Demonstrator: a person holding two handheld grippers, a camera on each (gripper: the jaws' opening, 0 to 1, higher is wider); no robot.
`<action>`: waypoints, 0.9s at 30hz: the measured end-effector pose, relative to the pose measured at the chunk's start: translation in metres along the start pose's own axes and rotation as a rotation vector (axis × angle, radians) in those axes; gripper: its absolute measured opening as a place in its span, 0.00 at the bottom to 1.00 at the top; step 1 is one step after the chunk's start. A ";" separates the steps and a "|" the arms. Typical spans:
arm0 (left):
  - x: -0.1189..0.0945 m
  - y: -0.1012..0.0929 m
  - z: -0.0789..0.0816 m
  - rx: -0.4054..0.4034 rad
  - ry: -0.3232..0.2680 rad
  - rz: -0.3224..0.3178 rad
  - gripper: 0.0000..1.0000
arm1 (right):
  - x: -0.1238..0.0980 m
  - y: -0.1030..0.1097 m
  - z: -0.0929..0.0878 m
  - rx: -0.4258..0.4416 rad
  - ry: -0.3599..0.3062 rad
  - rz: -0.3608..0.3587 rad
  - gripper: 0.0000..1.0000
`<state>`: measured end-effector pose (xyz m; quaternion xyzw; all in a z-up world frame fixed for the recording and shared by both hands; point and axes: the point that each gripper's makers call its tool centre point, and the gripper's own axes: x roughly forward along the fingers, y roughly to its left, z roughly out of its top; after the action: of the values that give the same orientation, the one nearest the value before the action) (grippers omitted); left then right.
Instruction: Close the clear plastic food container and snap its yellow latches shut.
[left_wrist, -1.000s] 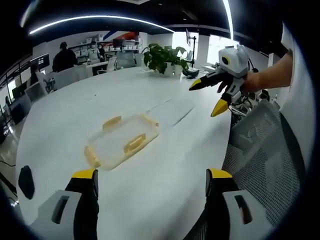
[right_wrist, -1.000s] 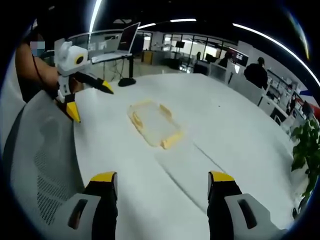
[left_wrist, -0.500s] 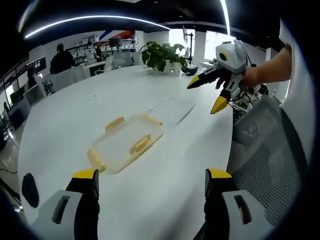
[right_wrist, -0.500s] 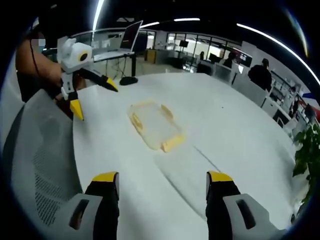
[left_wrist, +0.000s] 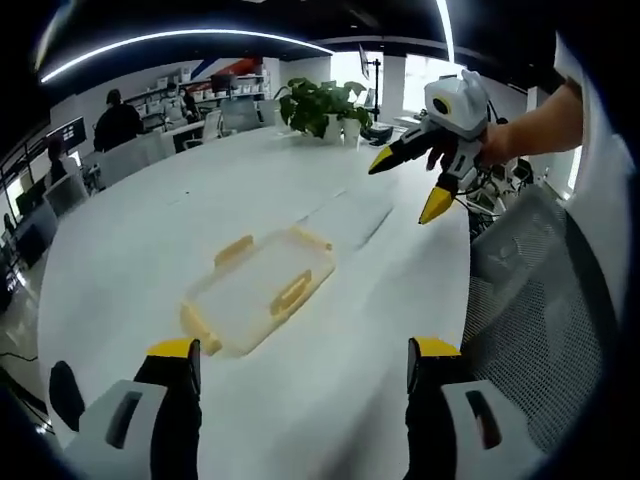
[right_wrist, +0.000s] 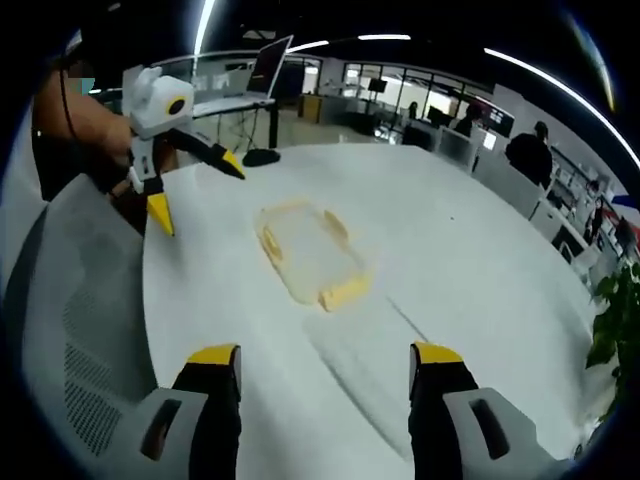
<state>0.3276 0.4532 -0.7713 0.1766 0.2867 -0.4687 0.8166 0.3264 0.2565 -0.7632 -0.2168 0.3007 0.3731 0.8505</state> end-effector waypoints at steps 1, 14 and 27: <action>0.000 0.001 0.000 0.001 0.001 0.000 0.85 | 0.000 0.000 0.000 -0.001 0.000 0.001 0.68; 0.004 0.010 -0.003 0.019 0.020 -0.003 0.83 | 0.013 0.001 0.005 -0.041 0.014 0.031 0.67; 0.008 0.025 0.000 0.064 0.040 -0.002 0.81 | 0.024 -0.004 0.015 -0.096 0.018 0.058 0.65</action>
<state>0.3522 0.4603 -0.7764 0.2118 0.2880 -0.4749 0.8042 0.3476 0.2745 -0.7680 -0.2520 0.2964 0.4099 0.8250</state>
